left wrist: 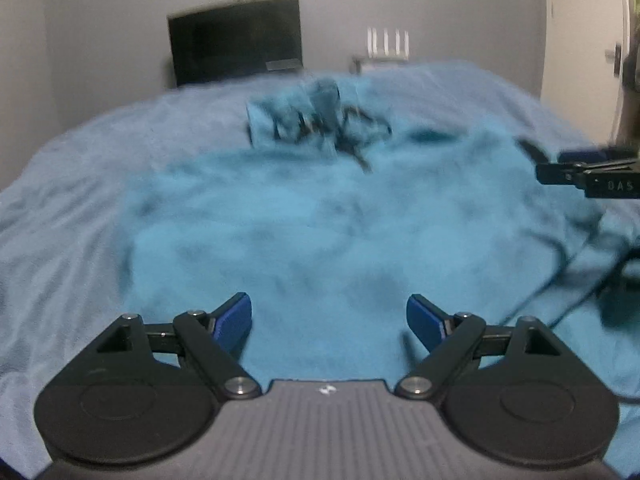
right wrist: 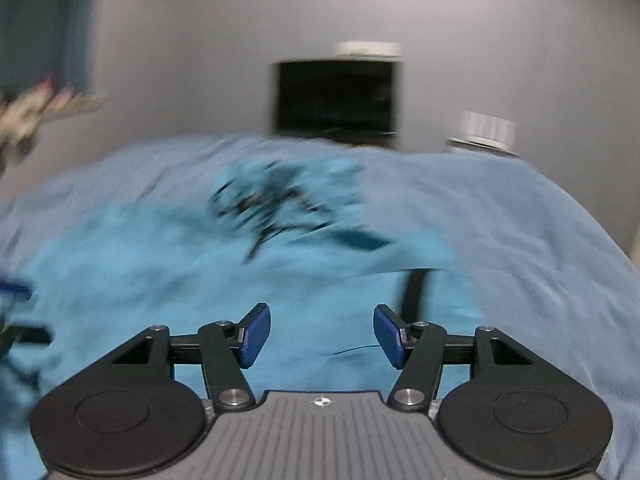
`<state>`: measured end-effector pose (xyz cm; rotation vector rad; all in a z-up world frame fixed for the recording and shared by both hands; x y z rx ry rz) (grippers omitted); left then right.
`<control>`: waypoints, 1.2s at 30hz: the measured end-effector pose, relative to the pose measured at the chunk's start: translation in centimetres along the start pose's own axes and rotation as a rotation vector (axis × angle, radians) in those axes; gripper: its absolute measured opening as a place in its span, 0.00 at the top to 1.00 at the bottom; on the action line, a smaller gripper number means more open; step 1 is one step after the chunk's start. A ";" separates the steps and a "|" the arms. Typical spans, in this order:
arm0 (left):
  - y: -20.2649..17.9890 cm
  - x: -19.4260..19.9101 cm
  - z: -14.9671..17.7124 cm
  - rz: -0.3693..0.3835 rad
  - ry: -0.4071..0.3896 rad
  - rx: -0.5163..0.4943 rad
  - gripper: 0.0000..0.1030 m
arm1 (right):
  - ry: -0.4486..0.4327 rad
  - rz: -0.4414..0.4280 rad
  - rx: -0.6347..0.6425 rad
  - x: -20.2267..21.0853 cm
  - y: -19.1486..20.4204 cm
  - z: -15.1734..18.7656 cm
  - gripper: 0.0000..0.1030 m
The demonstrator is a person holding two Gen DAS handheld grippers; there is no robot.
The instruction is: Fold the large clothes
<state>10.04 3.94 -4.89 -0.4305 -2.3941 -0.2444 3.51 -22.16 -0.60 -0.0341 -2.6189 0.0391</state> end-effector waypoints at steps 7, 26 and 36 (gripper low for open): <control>0.4 -2.9 1.0 -0.009 0.125 0.025 0.17 | 0.188 0.032 0.034 -4.6 0.8 2.5 0.37; 0.3 -3.9 0.9 -0.007 0.149 0.011 0.12 | 0.091 0.281 -0.164 -4.3 -5.4 3.9 0.29; 1.3 -1.6 -0.4 -0.044 -0.004 0.028 0.12 | 0.076 0.303 -0.204 -3.9 -5.9 3.5 0.28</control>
Point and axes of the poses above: each gripper's, at about its wrist camera, not at the fingertips, and x roughly against the way its jaws point, y to its left, z to its underside, the point moved 3 cm from there along -x, roughly the way its jaws point, and after that the axes turned 3 degrees about y, right-handed, at the moved point
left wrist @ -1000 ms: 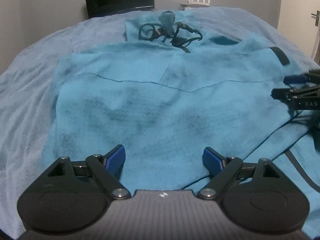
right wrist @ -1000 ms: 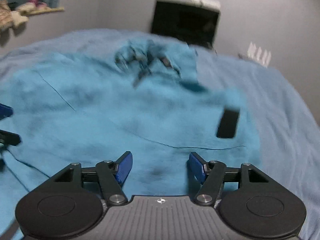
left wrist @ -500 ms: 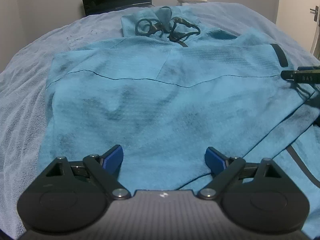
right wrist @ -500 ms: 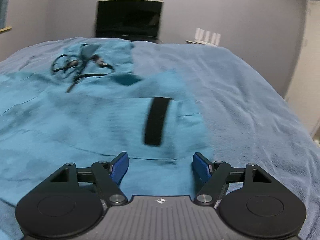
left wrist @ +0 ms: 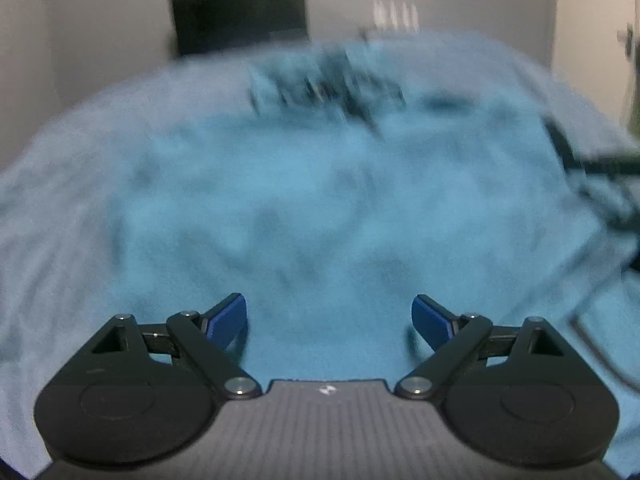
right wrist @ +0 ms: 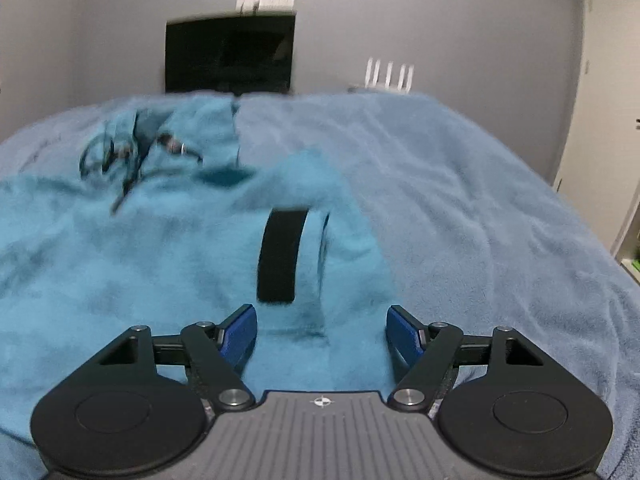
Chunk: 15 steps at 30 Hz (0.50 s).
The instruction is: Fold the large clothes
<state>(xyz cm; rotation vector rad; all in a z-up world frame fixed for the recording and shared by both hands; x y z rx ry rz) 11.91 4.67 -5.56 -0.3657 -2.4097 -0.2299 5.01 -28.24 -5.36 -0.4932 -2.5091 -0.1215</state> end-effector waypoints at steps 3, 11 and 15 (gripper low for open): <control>3.3 1.7 -1.3 -0.060 -0.105 0.163 0.12 | -0.089 -0.061 -0.008 1.1 0.3 -0.9 0.28; 8.4 -0.7 0.2 -0.127 -0.001 0.310 0.23 | -0.048 -0.202 0.127 -1.3 4.1 -1.9 0.51; 7.4 -2.5 0.7 -0.142 0.060 0.209 0.23 | 0.018 -0.151 0.165 -3.7 4.3 -0.9 0.57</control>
Point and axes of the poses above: each gripper's, at about its wrist camera, not at the fingertips, and x roughly against the way its jaws point, y to its left, z to its underside, the point moved 3 cm from there along -x, roughly the way its jaws point, and after that the axes turned 3 degrees about y, right-handed, at the moved point
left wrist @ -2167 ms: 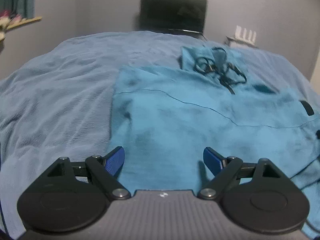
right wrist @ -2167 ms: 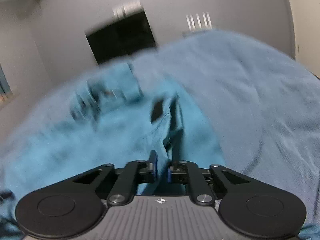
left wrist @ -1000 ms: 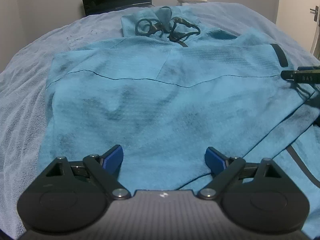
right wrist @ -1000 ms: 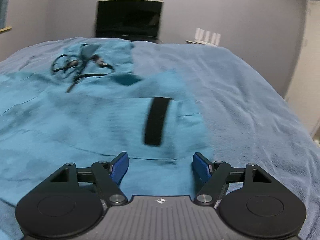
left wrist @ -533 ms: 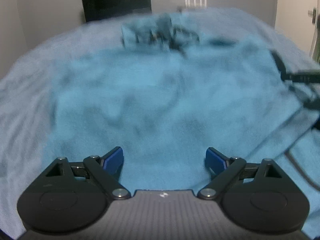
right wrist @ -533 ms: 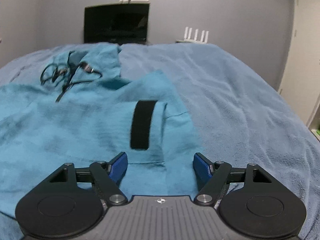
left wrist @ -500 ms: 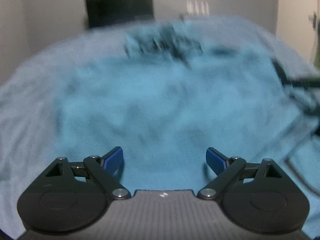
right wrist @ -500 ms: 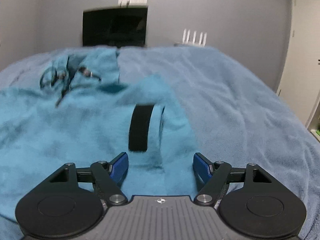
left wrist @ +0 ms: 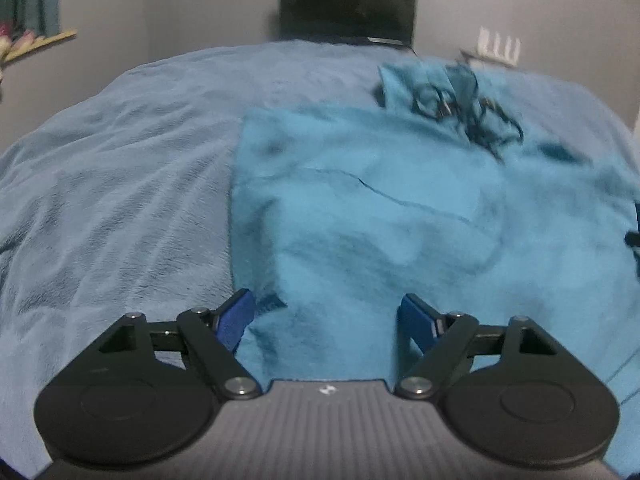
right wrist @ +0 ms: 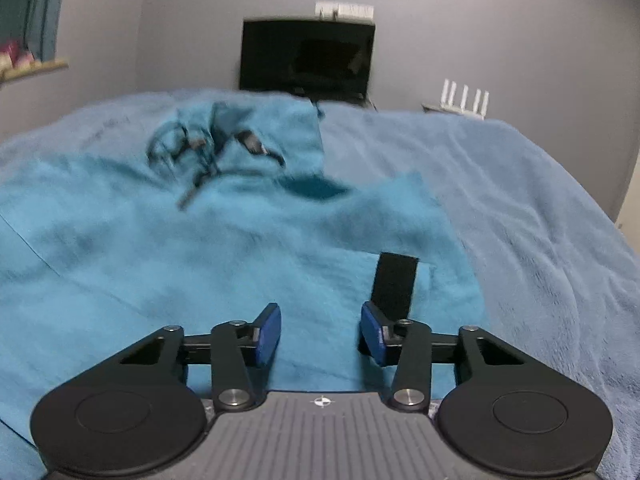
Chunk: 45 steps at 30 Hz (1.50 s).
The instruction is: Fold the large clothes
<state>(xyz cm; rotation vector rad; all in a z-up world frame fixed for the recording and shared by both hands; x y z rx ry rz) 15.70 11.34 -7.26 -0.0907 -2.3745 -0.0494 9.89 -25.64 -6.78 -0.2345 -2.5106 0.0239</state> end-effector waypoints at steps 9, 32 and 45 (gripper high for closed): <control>0.0 -1.6 1.0 -0.026 0.055 -0.008 0.03 | 0.022 0.038 -0.156 -0.7 -2.8 1.9 0.42; -3.0 17.2 -1.6 0.164 -0.263 -0.074 0.02 | -0.161 -0.068 -0.305 18.1 -8.6 0.9 0.04; 0.7 33.4 -1.7 0.285 -0.426 0.027 0.01 | -0.213 -0.151 -0.111 30.4 -10.4 1.1 0.02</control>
Point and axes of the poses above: each gripper's, at about its wrist camera, not at the fingertips, and x roughly against the way its jaws point, y to its left, z to its underside, the point moved 3 cm from there along -x, roughly the way its jaws point, and after that the axes turned 3 degrees about y, right-handed, at the moved point
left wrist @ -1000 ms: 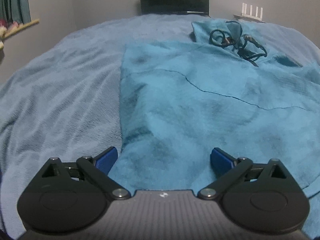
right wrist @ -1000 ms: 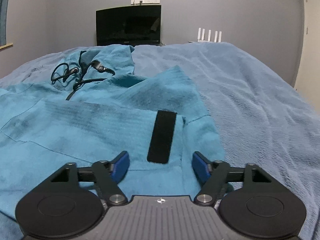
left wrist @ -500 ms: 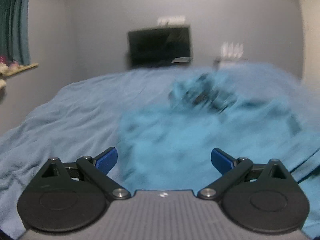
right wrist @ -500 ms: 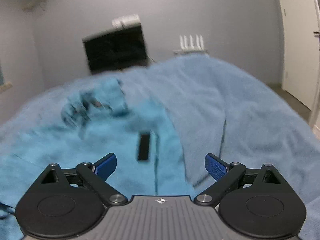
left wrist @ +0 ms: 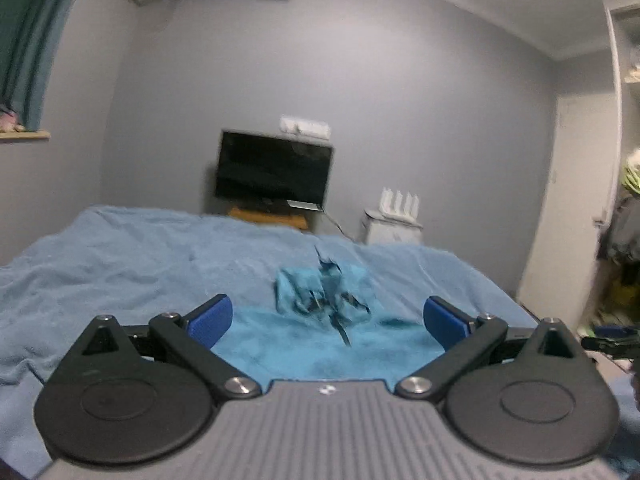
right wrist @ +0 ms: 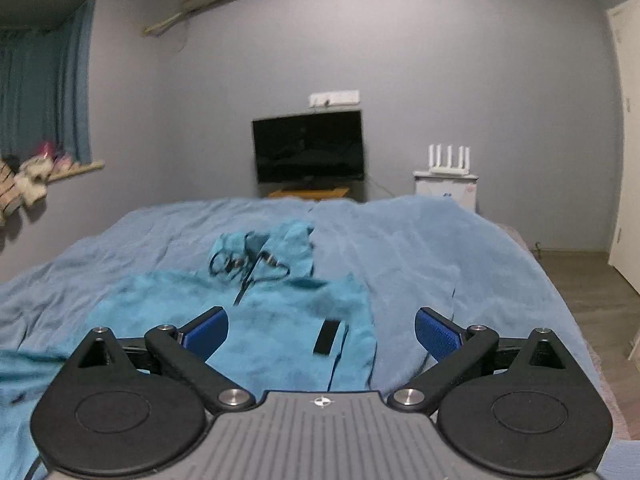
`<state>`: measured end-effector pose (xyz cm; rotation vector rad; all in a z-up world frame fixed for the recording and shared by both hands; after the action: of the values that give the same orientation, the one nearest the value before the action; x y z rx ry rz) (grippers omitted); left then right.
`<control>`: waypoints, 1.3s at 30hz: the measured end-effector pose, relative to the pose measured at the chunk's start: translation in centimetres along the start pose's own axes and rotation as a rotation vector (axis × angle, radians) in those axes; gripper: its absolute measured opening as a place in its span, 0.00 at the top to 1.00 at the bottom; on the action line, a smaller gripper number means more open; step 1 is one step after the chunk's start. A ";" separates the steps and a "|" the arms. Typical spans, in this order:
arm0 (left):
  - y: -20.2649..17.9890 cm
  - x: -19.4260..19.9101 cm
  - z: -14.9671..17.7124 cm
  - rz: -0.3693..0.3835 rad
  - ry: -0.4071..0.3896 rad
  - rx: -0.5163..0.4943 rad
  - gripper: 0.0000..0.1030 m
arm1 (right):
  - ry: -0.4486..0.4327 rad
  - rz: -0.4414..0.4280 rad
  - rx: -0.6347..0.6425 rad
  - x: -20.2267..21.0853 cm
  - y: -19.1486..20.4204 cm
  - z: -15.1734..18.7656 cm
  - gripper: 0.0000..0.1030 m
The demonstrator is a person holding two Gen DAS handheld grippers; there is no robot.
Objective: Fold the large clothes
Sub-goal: 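Grasp the jacket hem with both grippers and lift it toward the hood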
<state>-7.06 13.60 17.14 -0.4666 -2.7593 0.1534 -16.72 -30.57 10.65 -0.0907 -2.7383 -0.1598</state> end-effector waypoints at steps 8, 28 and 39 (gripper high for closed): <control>-1.4 2.5 5.7 -0.165 0.397 -0.185 0.01 | 0.229 -0.062 0.103 4.7 -0.8 3.3 0.02; -4.5 7.2 13.4 -0.109 0.593 -0.142 0.53 | 0.627 -0.292 0.082 10.0 0.7 12.4 0.34; -1.4 6.8 8.5 -0.016 0.424 0.106 0.64 | 0.440 -0.323 0.100 10.4 1.0 8.2 0.82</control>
<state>-16.41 14.17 11.53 -0.3966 -2.3271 0.1731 -29.33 -28.15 7.31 0.3729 -2.2978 -0.1142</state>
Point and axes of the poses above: each gripper's, at about its wrist camera, not at the fingertips, and x roughly against the way its jaws point, y to its left, z to its underside, the point moved 3 cm from there along -x, roughly the way its jaws point, and after that the axes turned 3 degrees about y, right-handed, at the moved point
